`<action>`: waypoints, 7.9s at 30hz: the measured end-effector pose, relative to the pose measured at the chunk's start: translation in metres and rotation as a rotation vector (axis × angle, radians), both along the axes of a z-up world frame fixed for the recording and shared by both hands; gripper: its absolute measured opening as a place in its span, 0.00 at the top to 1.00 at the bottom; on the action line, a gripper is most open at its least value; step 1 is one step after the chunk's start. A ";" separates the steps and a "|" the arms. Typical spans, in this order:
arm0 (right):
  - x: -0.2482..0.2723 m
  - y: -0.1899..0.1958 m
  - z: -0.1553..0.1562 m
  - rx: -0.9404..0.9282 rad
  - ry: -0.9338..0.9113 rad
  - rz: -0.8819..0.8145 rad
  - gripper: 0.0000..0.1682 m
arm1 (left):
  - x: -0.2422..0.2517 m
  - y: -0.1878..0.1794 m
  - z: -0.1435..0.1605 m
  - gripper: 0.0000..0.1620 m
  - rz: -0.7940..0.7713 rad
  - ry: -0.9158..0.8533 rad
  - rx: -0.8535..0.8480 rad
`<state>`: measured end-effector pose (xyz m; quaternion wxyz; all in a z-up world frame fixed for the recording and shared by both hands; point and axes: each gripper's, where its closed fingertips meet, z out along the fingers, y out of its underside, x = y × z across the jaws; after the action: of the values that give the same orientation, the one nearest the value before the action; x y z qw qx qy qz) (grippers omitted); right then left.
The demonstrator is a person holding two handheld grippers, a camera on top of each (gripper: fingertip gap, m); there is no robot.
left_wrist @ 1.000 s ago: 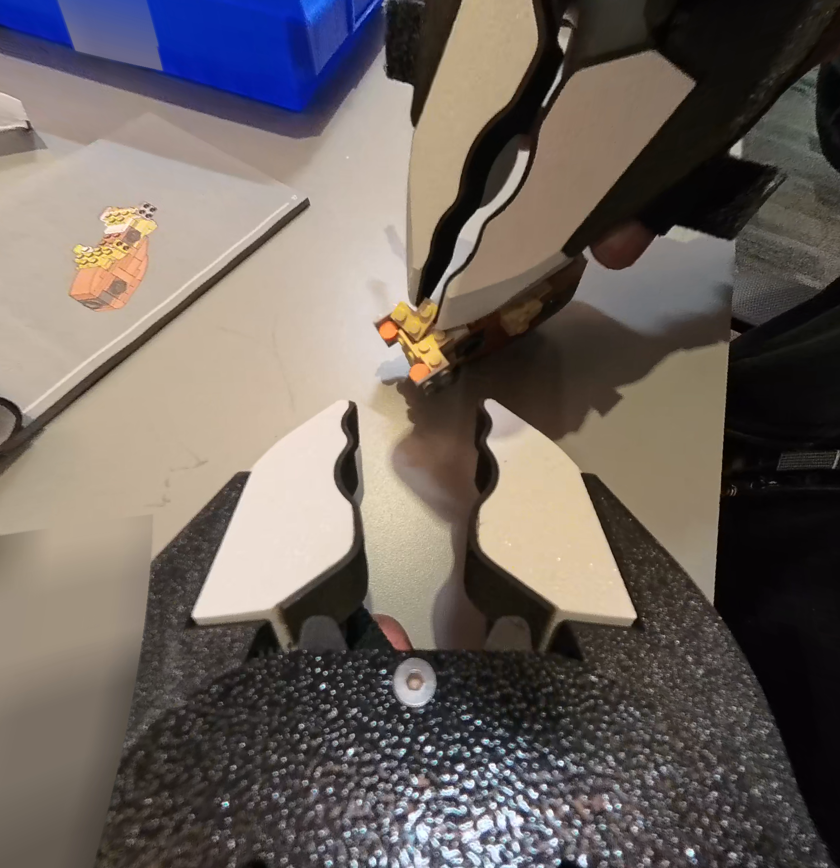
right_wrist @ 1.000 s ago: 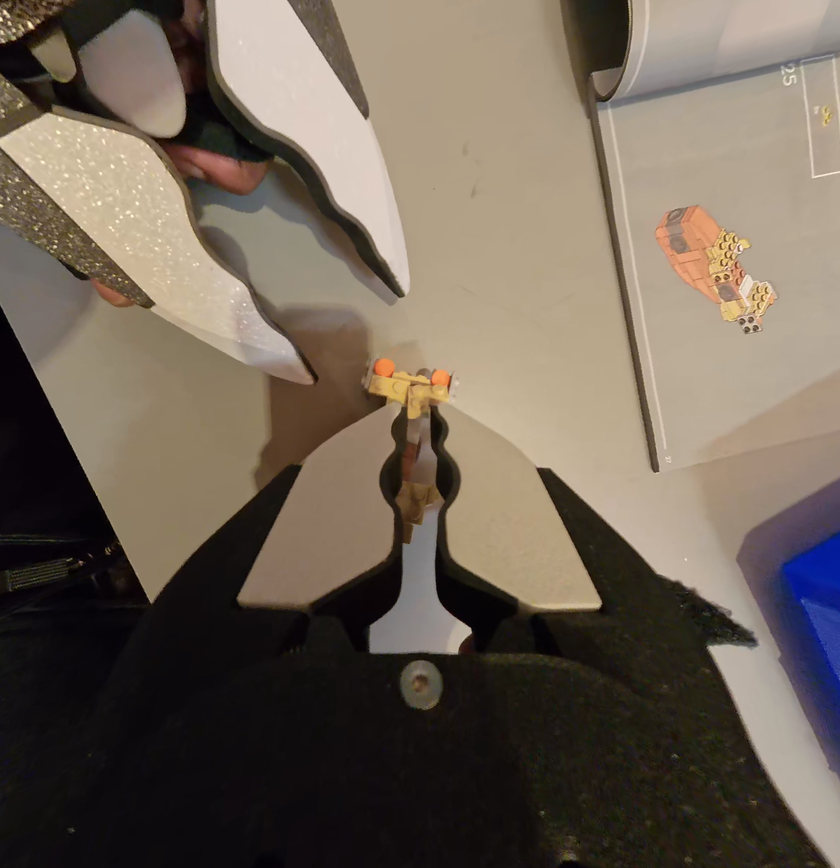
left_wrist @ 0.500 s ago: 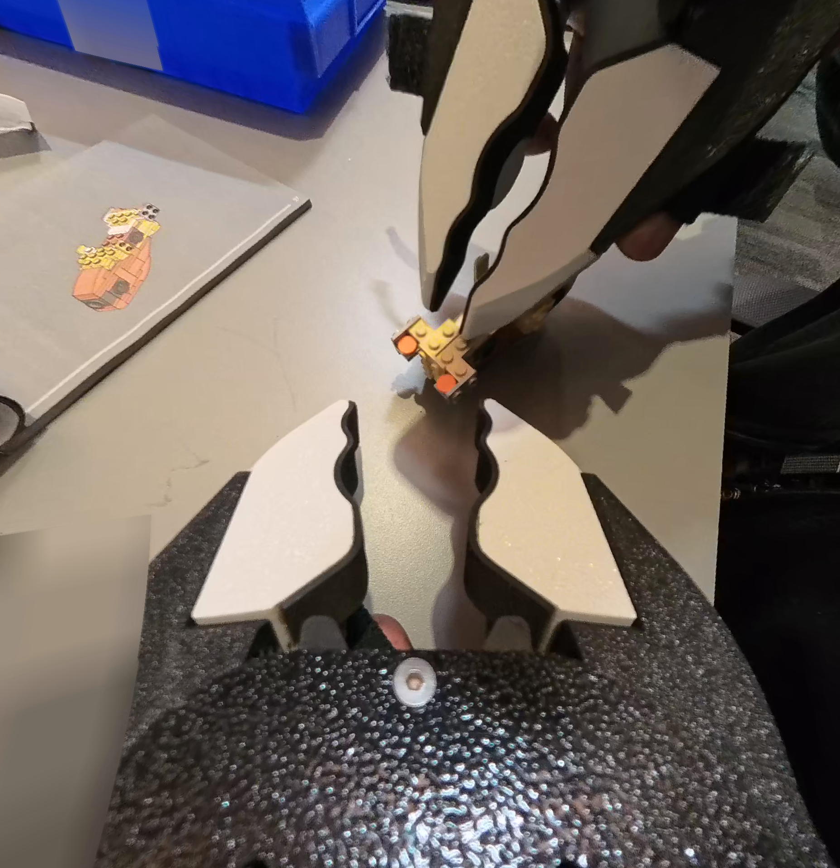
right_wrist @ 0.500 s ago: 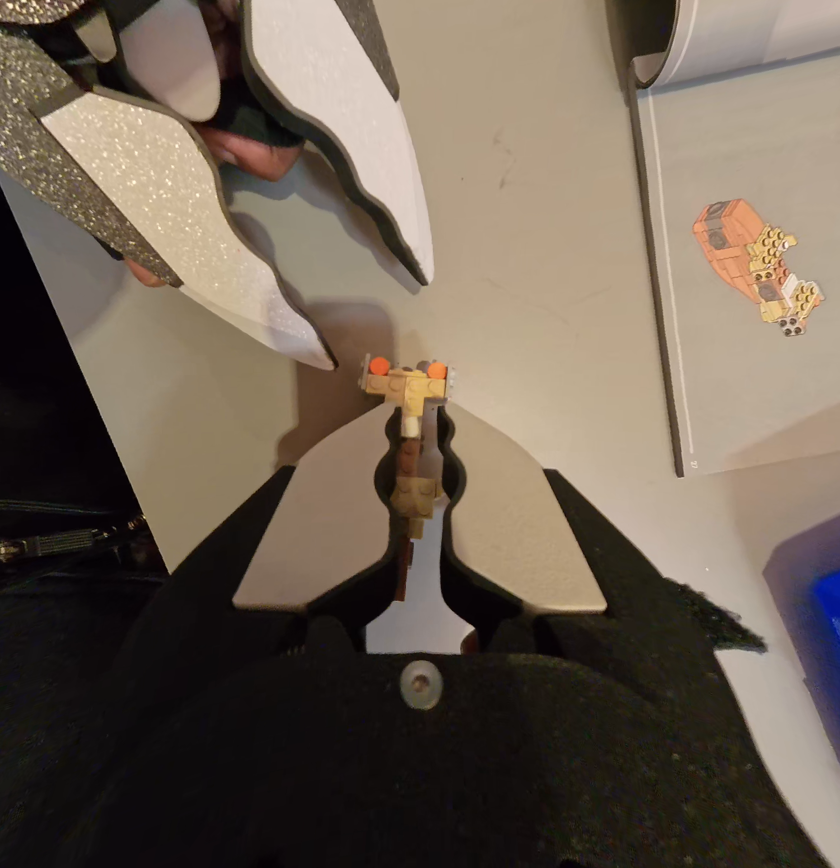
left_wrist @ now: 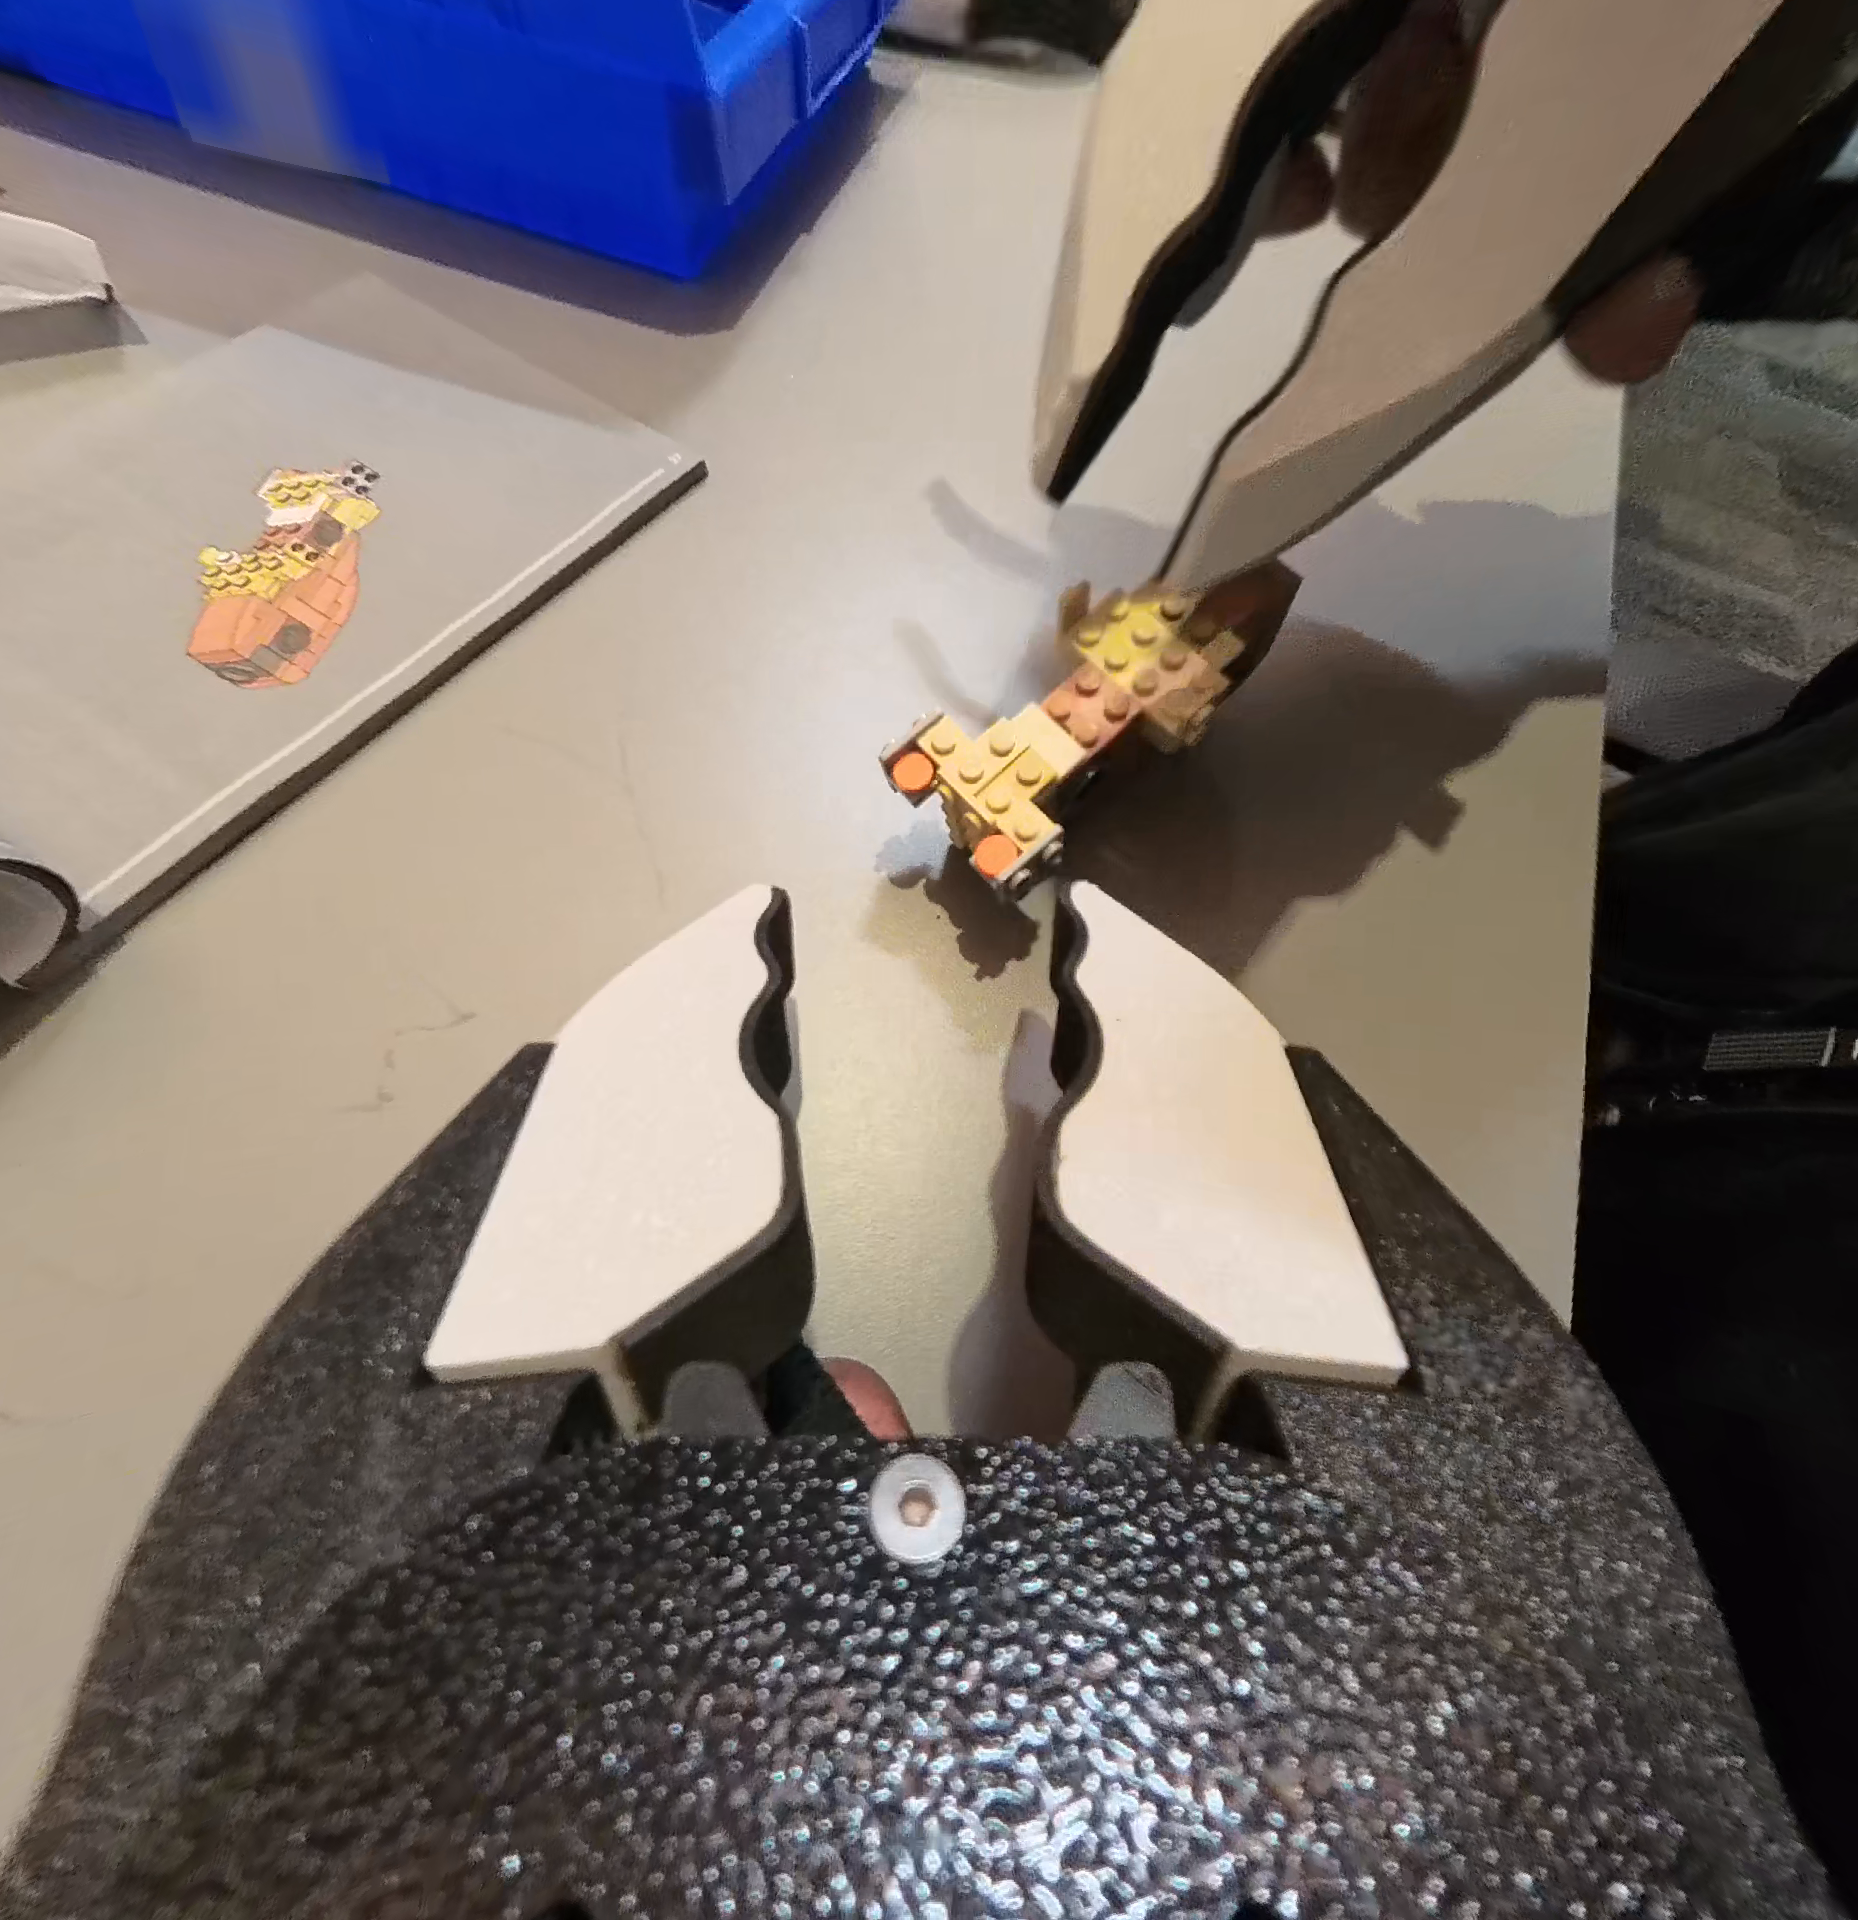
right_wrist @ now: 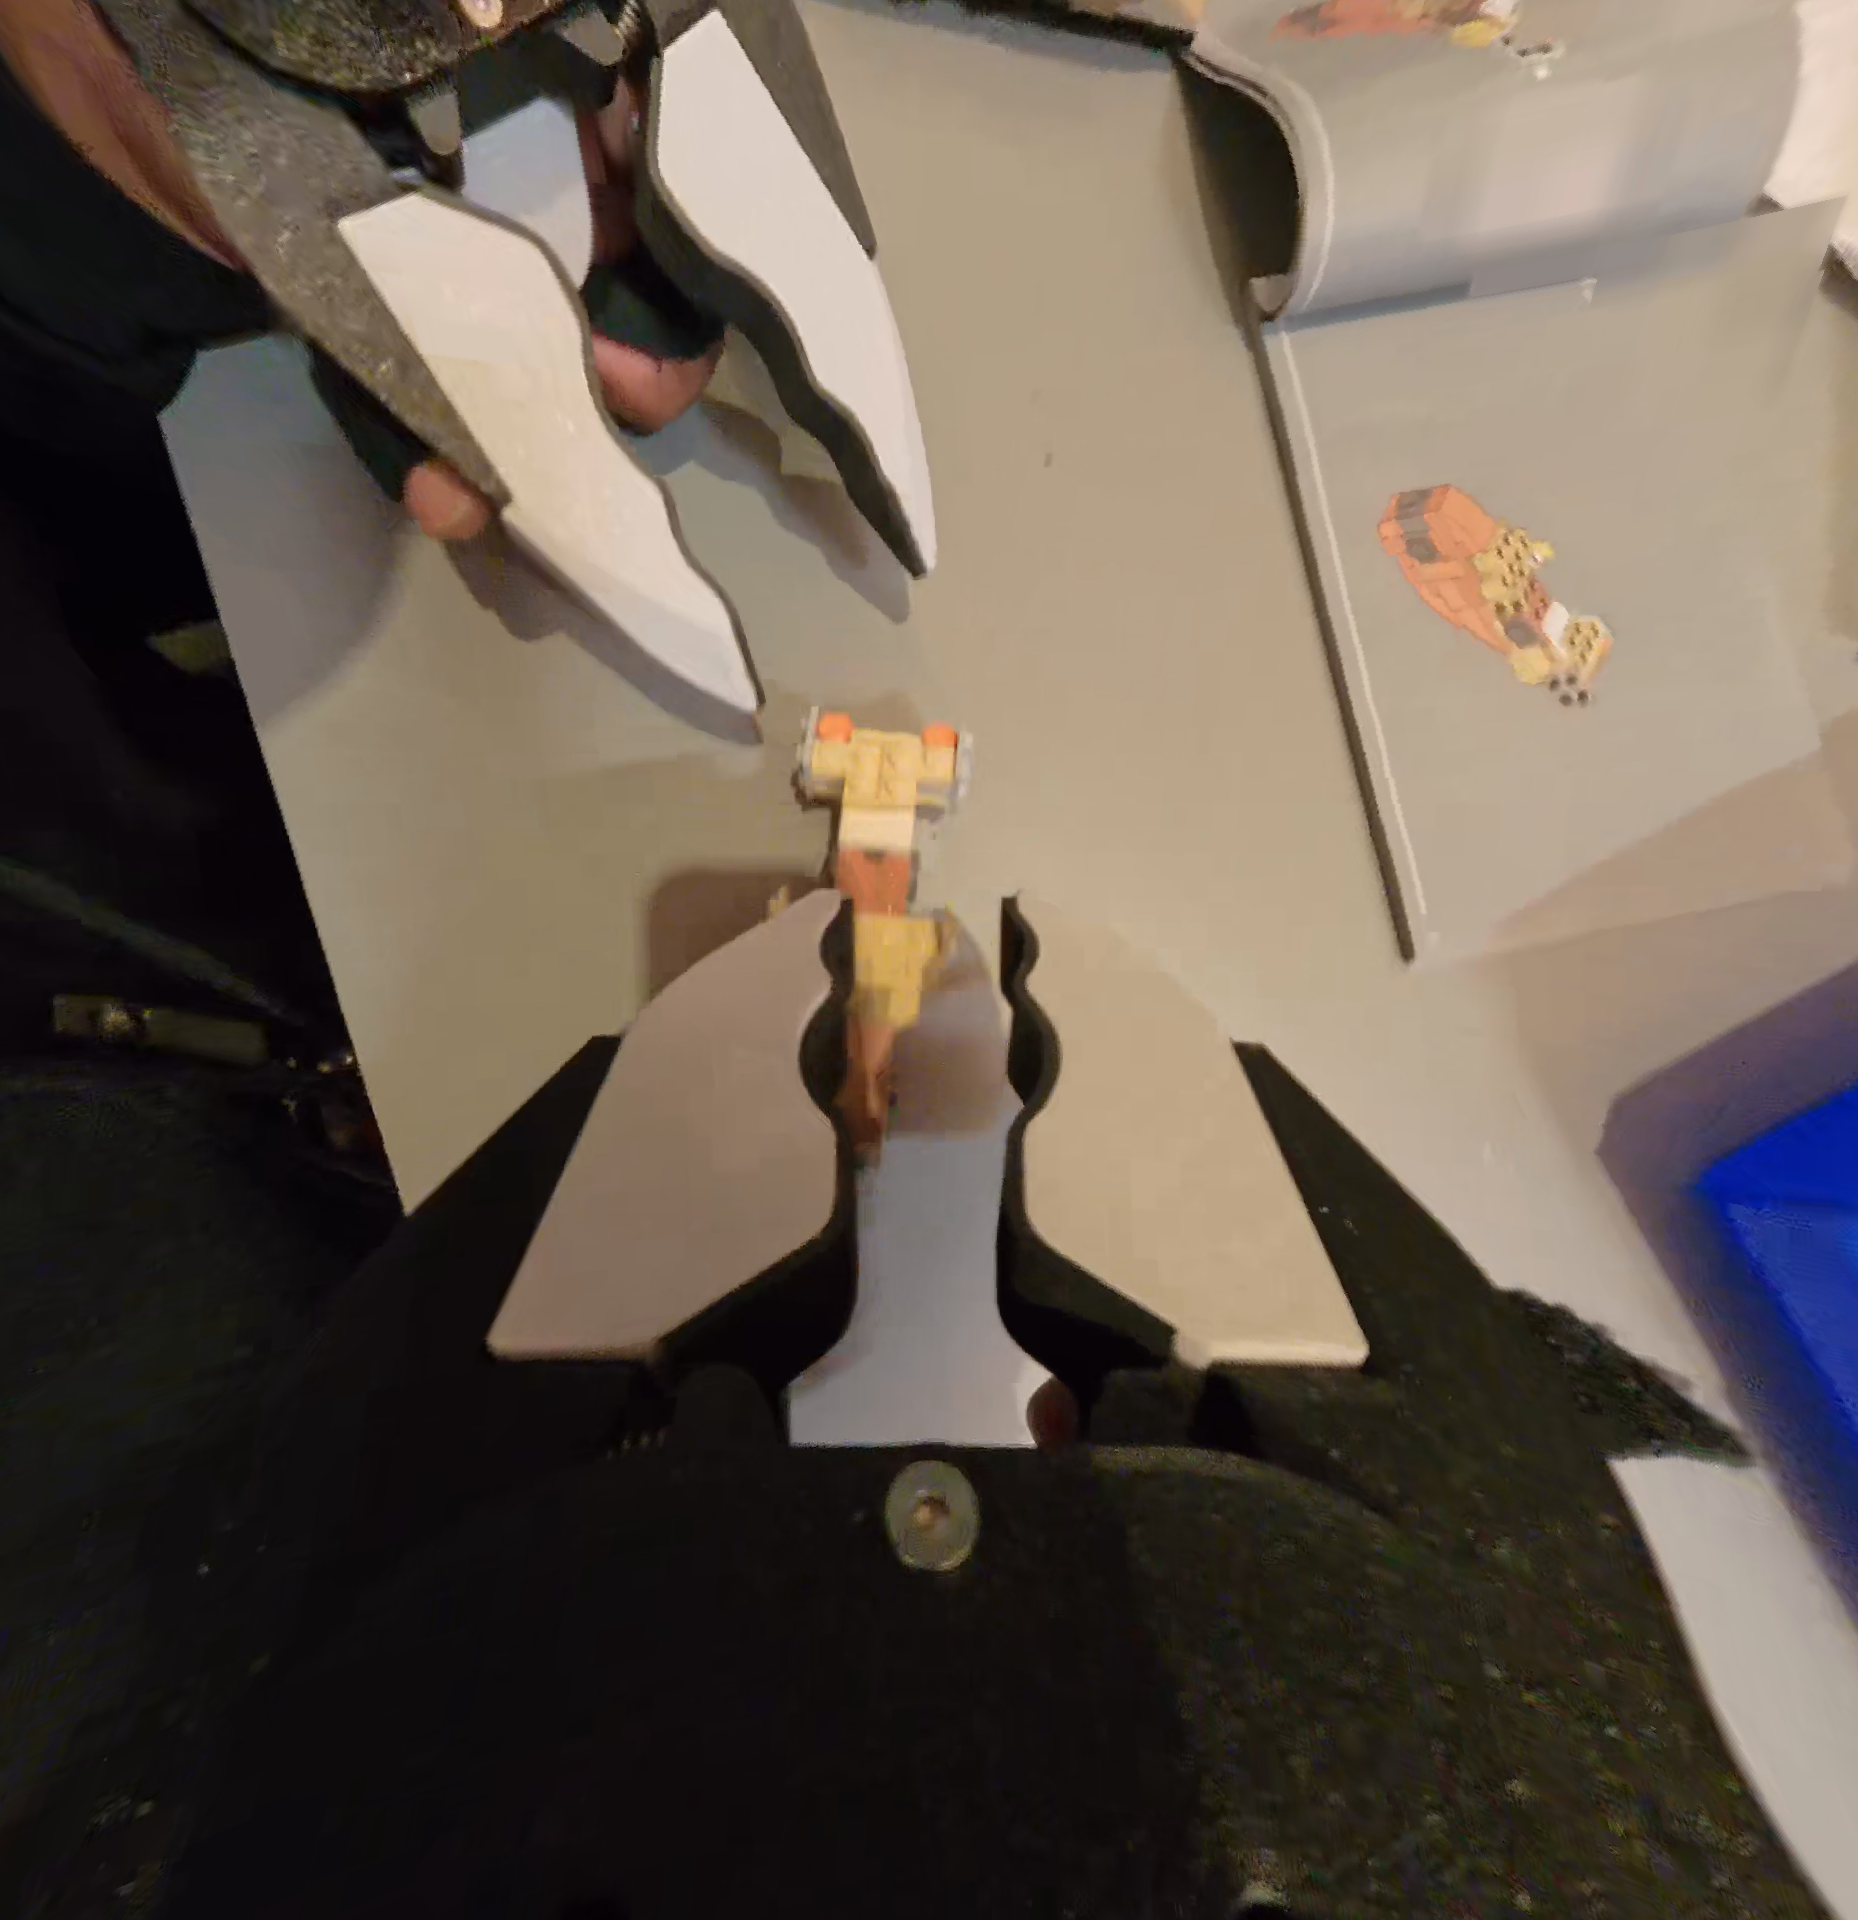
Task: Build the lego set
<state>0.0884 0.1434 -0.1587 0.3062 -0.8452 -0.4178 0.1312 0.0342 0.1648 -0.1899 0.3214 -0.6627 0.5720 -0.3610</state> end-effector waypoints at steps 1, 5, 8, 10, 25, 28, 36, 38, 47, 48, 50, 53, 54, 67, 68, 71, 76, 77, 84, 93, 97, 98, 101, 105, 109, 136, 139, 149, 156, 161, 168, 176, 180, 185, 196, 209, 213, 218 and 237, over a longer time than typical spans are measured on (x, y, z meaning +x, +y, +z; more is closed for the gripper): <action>0.008 -0.005 0.002 0.012 0.027 -0.021 0.82 | 0.000 0.000 0.001 0.71 0.002 -0.004 -0.001; 0.029 -0.030 -0.006 0.014 0.112 -0.106 0.81 | 0.000 0.001 0.001 0.71 0.004 -0.010 -0.018; 0.032 -0.037 -0.020 0.030 0.084 -0.130 0.80 | 0.000 0.003 0.004 0.71 0.008 -0.034 -0.049; 0.029 -0.036 -0.022 0.052 0.076 -0.124 0.80 | 0.001 0.004 0.007 0.71 0.021 -0.058 -0.068; 0.015 -0.028 -0.038 0.085 0.049 -0.040 0.88 | -0.015 -0.026 0.019 0.70 0.139 -0.163 -0.181; 0.017 -0.025 -0.037 0.128 0.078 -0.046 0.88 | -0.016 -0.031 0.022 0.70 0.136 -0.182 -0.194; 0.028 -0.019 -0.023 0.190 0.198 -0.095 0.90 | -0.006 -0.034 0.036 0.70 0.140 -0.301 -0.278; 0.030 -0.016 -0.019 0.199 0.212 -0.101 0.90 | -0.002 -0.035 0.041 0.70 0.143 -0.345 -0.316; 0.030 -0.012 -0.016 0.227 0.295 -0.097 0.90 | 0.006 -0.041 0.043 0.70 0.141 -0.362 -0.322; 0.029 -0.011 -0.010 0.236 0.334 -0.099 0.90 | 0.006 -0.040 0.043 0.70 0.144 -0.361 -0.324; 0.028 -0.010 0.006 0.244 0.428 -0.106 0.90 | 0.008 -0.039 0.044 0.70 0.152 -0.373 -0.329; 0.026 -0.007 0.034 0.257 0.559 -0.108 0.89 | 0.016 -0.034 0.057 0.70 0.168 -0.475 -0.342; 0.025 -0.007 0.044 0.264 0.595 -0.100 0.89 | 0.019 -0.032 0.065 0.70 0.171 -0.533 -0.346; -0.014 -0.027 0.111 0.303 0.793 0.061 0.89 | 0.026 -0.036 0.133 0.83 0.040 -1.146 -0.510; -0.016 -0.029 0.112 0.304 0.797 0.069 0.89 | 0.025 -0.038 0.135 0.84 0.023 -1.155 -0.505; -0.020 -0.034 0.114 0.300 0.809 0.082 0.90 | 0.020 -0.045 0.142 0.86 -0.019 -1.202 -0.499; -0.021 -0.037 0.114 0.299 0.828 0.082 0.90 | 0.019 -0.048 0.142 0.88 -0.042 -1.214 -0.511; -0.021 -0.038 0.114 0.296 0.832 0.080 0.90 | 0.020 -0.048 0.142 0.88 -0.043 -1.212 -0.509; -0.023 -0.043 0.112 0.285 0.802 0.092 0.90 | 0.016 -0.054 0.143 0.89 -0.084 -1.238 -0.464; 0.009 -0.057 0.122 0.296 0.502 0.091 0.93 | 0.013 -0.064 0.147 0.89 -0.097 -1.205 -0.305; 0.001 -0.053 0.160 0.352 0.398 0.148 1.00 | 0.017 -0.067 0.143 0.89 -0.100 -1.174 -0.256; -0.008 -0.052 0.166 0.350 0.363 0.181 1.00 | 0.018 -0.069 0.143 0.89 -0.102 -1.161 -0.234; -0.037 -0.052 0.169 0.309 0.261 0.308 1.00 | 0.019 -0.073 0.142 0.89 -0.113 -1.129 -0.164; -0.058 -0.048 0.157 0.236 0.182 0.391 1.00 | 0.018 -0.073 0.139 0.89 -0.101 -1.091 -0.106; -0.064 -0.042 0.147 0.195 0.159 0.405 1.00 | 0.016 -0.074 0.137 0.89 -0.104 -1.059 -0.064; -0.048 -0.036 0.132 0.208 0.197 0.328 1.00 | 0.027 -0.073 0.124 0.90 -0.101 -0.882 -0.087; -0.038 -0.030 0.141 0.227 0.234 0.297 0.97 | 0.023 -0.063 0.124 0.90 -0.086 -0.926 -0.200; -0.033 -0.041 0.106 0.052 0.092 0.379 0.90 | 0.027 -0.068 0.119 0.90 -0.116 -0.898 -0.169; -0.034 -0.043 0.099 0.011 0.040 0.399 0.90 | 0.029 -0.070 0.116 0.90 -0.130 -0.874 -0.144; -0.032 -0.046 0.094 -0.035 0.021 0.413 0.90 | 0.032 -0.072 0.113 0.90 -0.146 -0.847 -0.134; -0.028 -0.040 0.092 -0.121 0.074 0.368 0.90 | 0.035 -0.068 0.111 0.90 -0.145 -0.840 -0.232; -0.031 -0.030 0.092 -0.129 0.126 0.317 0.90 | 0.030 -0.057 0.114 0.89 -0.113 -0.884 -0.314; -0.032 -0.030 0.092 -0.123 0.126 0.310 0.90 | 0.027 -0.054 0.116 0.88 -0.108 -0.909 -0.341; -0.033 -0.028 0.094 -0.117 0.128 0.300 0.90 | 0.023 -0.054 0.119 0.87 -0.105 -0.928 -0.360; -0.034 -0.029 0.090 -0.101 0.057 0.314 0.90 | 0.018 -0.049 0.124 0.84 -0.081 -0.834 -0.224; -0.038 -0.030 0.088 -0.085 0.012 0.344 0.90 | 0.018 -0.052 0.125 0.87 -0.130 -0.804 -0.211; -0.041 -0.034 0.089 -0.069 0.001 0.362 0.90 | 0.015 -0.056 0.125 0.88 -0.156 -0.841 -0.186; -0.039 -0.039 0.091 -0.031 0.034 0.363 0.90 | 0.014 -0.060 0.124 0.88 -0.143 -0.866 -0.095; -0.051 -0.043 0.101 0.087 0.116 0.432 1.00 | 0.016 -0.070 0.114 0.88 -0.153 -0.809 0.113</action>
<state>0.0372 0.1002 -0.0578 0.3306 -0.7131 -0.5763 0.2239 0.0501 0.0951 -0.0758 0.5284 -0.4044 0.4663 -0.5830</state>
